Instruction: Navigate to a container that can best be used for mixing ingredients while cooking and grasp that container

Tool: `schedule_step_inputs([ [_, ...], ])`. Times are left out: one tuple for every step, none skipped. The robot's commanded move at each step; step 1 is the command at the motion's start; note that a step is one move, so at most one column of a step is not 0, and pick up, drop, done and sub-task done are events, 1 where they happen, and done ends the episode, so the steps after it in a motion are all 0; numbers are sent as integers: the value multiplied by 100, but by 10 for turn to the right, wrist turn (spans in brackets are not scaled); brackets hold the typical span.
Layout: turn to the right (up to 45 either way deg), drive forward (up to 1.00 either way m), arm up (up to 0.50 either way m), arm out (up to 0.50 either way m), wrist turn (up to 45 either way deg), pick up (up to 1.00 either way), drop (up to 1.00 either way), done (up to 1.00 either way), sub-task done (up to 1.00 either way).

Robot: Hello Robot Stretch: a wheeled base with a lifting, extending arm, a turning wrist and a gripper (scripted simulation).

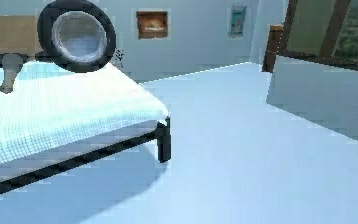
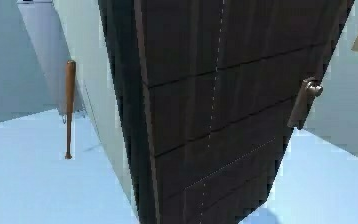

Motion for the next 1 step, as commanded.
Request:
schedule_step_inputs([
  [0, 45, 0, 0, 0, 0, 0, 0, 0],
])
